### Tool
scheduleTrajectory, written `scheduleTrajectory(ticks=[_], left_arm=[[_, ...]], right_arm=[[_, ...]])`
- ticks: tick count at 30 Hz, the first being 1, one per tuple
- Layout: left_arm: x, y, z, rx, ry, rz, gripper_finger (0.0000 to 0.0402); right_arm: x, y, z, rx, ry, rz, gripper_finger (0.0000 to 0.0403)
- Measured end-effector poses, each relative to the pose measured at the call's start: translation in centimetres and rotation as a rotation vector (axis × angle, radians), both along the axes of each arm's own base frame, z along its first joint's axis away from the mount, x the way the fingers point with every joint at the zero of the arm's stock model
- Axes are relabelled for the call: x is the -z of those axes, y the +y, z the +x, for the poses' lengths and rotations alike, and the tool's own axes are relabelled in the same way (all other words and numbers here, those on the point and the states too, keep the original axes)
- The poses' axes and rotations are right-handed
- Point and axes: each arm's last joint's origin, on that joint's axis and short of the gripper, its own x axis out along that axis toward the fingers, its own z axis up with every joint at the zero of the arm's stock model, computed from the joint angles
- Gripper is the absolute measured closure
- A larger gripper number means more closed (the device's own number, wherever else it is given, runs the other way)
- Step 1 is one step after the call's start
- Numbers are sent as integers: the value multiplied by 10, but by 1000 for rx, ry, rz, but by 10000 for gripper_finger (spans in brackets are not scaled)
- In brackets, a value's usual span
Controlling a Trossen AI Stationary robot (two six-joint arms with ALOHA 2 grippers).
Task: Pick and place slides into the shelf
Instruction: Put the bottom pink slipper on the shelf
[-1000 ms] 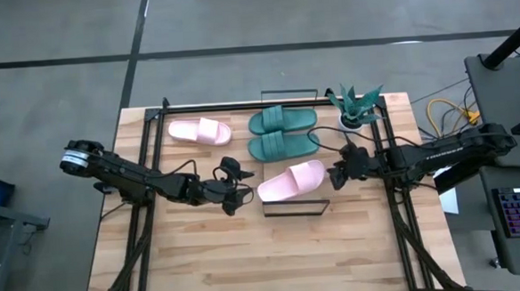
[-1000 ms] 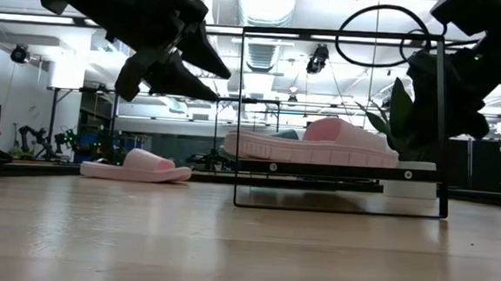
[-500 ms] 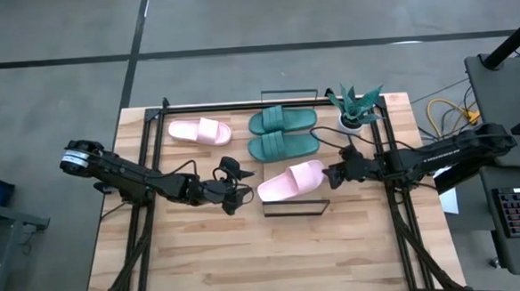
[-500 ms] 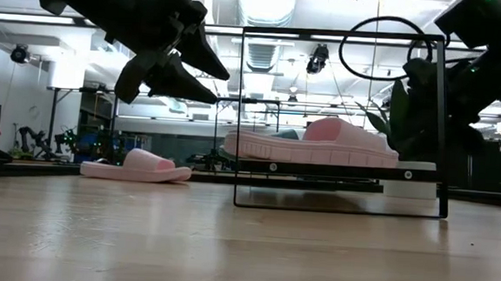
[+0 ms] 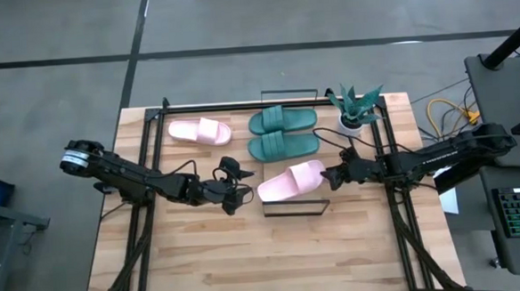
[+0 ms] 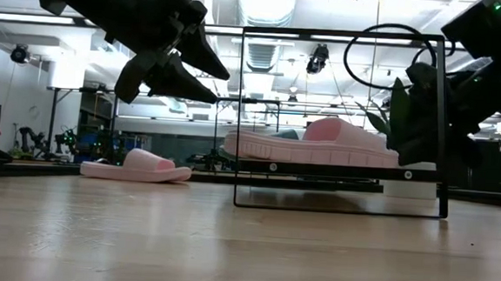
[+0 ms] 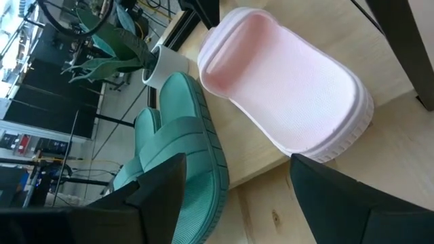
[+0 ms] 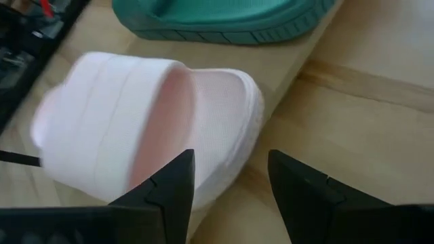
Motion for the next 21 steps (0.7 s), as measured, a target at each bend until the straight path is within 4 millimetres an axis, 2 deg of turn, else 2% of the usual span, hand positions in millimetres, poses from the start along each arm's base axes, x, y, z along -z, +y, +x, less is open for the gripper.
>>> scheduleTrajectory(ticks=[13,21], left_arm=[[0,0,0,0,0,-2,155],[0,0,0,-9,-8,-22,155]], right_arm=[[5,0,-2,-3,-19,-3,227],[9,0,-3,-3,-46,0,255]])
